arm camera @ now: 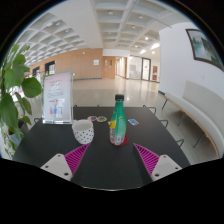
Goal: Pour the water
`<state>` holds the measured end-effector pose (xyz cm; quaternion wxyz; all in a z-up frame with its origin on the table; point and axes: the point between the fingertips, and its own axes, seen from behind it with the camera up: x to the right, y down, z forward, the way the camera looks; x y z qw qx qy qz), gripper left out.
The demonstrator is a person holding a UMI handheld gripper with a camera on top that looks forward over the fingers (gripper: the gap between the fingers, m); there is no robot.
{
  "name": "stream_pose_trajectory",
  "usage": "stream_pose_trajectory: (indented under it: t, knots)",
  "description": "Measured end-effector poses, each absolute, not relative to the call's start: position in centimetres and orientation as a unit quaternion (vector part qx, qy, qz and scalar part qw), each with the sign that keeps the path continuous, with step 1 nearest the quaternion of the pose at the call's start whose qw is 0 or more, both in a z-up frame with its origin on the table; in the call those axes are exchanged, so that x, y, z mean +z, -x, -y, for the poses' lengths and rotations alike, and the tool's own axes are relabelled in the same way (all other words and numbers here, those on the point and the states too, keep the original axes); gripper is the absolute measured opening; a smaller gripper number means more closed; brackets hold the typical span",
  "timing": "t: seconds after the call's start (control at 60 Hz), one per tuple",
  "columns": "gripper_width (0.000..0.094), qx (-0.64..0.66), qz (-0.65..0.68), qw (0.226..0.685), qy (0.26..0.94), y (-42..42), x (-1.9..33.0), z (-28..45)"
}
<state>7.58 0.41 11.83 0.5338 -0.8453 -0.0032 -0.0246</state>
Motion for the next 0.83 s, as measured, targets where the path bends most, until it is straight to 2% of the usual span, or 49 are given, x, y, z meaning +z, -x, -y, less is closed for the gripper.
stream_pose_trajectory:
  t: [0.2, 0.417, 0.617, 0.833]
  knots:
    - [0.0856, -0.054, 0.016, 0.546, 0.836, -6.8, 16.7, 9.9]
    - [0.0854, -0.053, 0.016, 0.555, 0.83, -5.5, 19.8, 17.5]
    - [0.0856, -0.038, 0.02, 0.554, 0.832, -4.4, 20.4, 21.3]
    - [0.0858, -0.041, 0.015, 0.56, 0.827, -4.9, 21.0, 21.9]
